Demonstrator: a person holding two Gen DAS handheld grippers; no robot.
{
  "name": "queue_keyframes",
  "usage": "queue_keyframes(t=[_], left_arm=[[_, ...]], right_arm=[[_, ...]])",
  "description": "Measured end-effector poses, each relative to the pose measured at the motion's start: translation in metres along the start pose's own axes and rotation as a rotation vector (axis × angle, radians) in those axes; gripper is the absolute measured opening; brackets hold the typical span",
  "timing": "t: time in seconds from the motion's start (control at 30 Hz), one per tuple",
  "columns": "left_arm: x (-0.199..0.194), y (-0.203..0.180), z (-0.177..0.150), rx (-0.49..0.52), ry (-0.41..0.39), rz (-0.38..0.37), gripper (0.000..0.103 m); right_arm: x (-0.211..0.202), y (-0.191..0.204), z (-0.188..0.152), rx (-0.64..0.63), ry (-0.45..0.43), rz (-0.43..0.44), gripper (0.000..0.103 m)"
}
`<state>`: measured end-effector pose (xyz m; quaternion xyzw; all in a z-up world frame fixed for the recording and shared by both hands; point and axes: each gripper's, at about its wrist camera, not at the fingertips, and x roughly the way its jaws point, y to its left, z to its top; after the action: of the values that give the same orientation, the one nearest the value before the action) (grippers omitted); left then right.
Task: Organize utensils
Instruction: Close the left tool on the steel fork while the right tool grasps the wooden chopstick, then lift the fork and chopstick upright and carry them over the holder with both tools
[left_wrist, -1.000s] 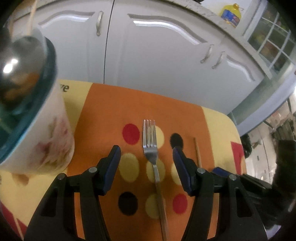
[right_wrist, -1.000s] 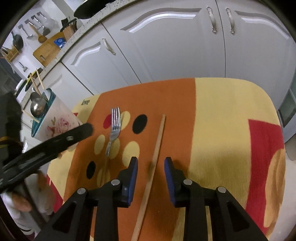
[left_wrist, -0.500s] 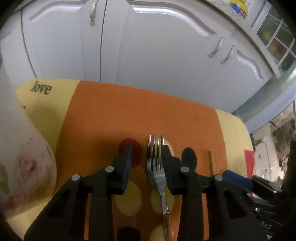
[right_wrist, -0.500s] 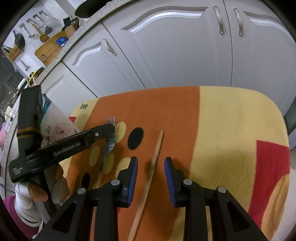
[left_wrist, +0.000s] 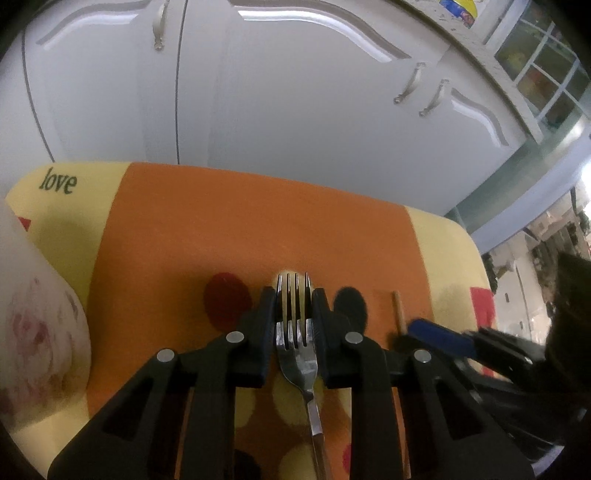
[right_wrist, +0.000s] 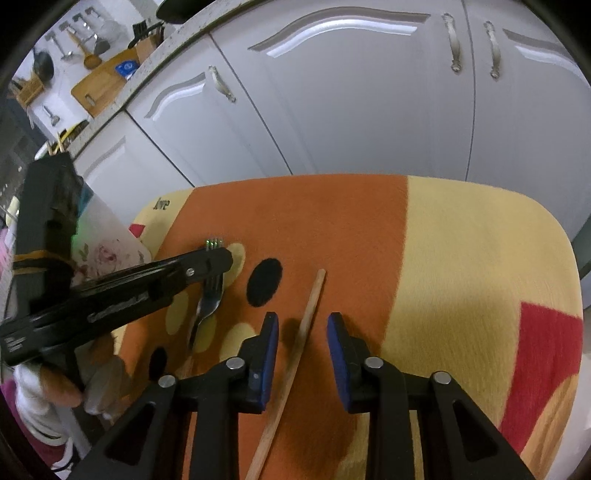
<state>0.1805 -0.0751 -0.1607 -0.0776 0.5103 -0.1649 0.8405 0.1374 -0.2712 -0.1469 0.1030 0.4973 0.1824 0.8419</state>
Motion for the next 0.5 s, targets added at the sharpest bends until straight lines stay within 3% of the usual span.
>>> queue_keyframes(t=[0.1, 0.5], left_arm=[[-0.005, -0.003, -0.005, 0.02, 0.004, -0.008, 0.018], [-0.035, -0.001, -0.031, 0.012, 0.002, -0.03, 0.018]], right_arm=[[0.005, 0.005, 0.002, -0.04, -0.005, -0.04, 0.009], [-0.02, 0.015, -0.011, -0.054, -0.031, -0.01, 0.007]])
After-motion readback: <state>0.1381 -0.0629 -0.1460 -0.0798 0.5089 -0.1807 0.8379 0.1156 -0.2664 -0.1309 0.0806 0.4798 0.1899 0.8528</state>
